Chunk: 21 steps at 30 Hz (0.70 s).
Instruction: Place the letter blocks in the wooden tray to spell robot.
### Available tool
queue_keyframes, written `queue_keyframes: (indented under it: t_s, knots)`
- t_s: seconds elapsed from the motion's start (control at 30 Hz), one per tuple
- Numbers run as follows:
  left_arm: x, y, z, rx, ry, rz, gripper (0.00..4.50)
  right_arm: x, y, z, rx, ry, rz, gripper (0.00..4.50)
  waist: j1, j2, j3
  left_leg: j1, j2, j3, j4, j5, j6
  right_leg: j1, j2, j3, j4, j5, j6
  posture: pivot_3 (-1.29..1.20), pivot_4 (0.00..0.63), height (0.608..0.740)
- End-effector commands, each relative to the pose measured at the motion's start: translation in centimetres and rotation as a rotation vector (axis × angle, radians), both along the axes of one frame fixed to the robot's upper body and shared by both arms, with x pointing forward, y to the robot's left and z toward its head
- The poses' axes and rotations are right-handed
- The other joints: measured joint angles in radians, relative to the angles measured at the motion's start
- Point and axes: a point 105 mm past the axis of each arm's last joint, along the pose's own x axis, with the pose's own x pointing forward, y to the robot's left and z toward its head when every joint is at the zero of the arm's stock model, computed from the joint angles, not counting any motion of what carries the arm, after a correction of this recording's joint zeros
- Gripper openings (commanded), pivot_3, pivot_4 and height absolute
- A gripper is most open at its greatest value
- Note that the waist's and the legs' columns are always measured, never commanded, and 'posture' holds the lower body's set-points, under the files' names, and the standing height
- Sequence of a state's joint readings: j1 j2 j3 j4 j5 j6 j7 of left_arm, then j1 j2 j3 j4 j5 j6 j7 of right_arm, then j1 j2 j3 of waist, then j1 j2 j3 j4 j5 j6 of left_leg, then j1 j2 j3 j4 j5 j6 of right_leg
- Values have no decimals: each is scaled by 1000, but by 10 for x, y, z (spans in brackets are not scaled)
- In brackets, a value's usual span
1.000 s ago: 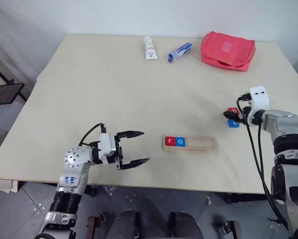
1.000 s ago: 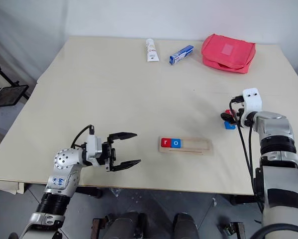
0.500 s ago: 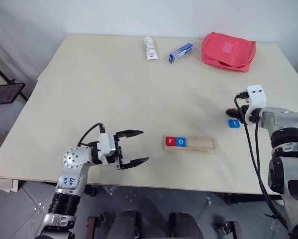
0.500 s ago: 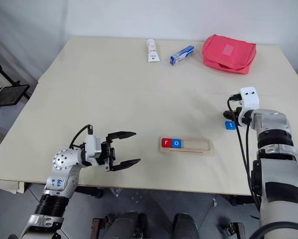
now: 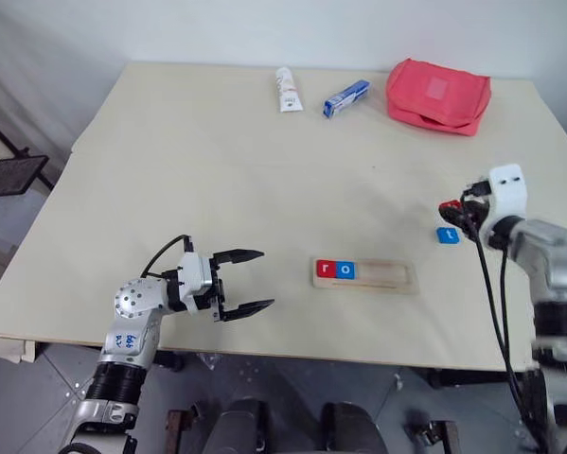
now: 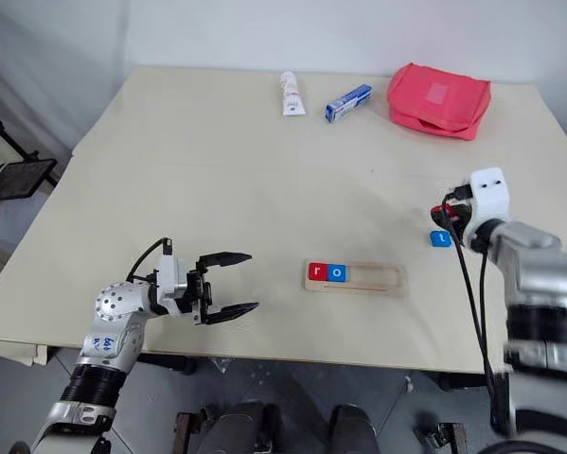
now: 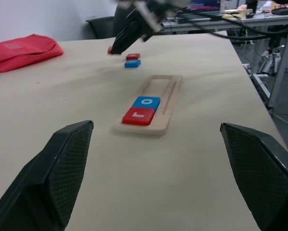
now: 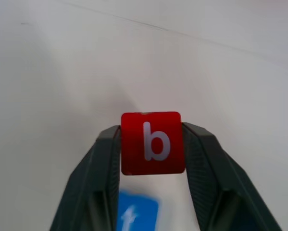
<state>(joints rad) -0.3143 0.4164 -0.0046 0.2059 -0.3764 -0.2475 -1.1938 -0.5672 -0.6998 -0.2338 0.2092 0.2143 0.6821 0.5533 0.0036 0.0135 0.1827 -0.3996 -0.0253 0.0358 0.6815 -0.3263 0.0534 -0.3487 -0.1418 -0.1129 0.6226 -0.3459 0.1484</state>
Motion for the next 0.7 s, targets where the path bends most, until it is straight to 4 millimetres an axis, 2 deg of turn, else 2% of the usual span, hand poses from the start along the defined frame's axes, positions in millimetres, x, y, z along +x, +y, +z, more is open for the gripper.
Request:
queue_keyframes:
  t_s: [0.03, 0.2, 0.3, 0.47, 0.7]
  knots:
    - [3, 4, 3, 5, -34, -15, 4500, -32, 11, 29, 10, -127, -12, 1458, 4, 0, 0, -1, 0, 1, 0, 0, 0, -1, 0, 0, 0, 0, 0, 0, 150, 740]
    - [11, 5, 2, 29, -45, -73, 4500, -96, 32, 6, 53, -97, -111, 1458, 19, 0, 0, -1, 1, 0, 1, 0, 0, -2, 0, -1, 1, 0, 0, 0, 150, 740]
    - [13, 5, 3, 34, -44, -102, 4500, -112, 38, -6, 70, -62, -164, 1458, 18, 0, 0, -2, -1, 2, 1, 0, 0, -4, 0, 2, 3, 0, 0, 0, 150, 740]
    - [15, -1, 6, 30, -41, -147, 4500, -125, 39, -25, 105, -15, -254, 1458, 17, 0, 0, -1, -1, 3, 1, 1, 0, -5, 0, 3, 3, 0, 0, 0, 150, 740]
    - [13, -9, 10, 22, -48, -175, 4500, -124, 33, -41, 114, 21, -299, 1458, 17, 0, 0, -1, -2, 3, 1, 1, 0, -5, 0, 3, 4, 0, 0, 0, 150, 740]
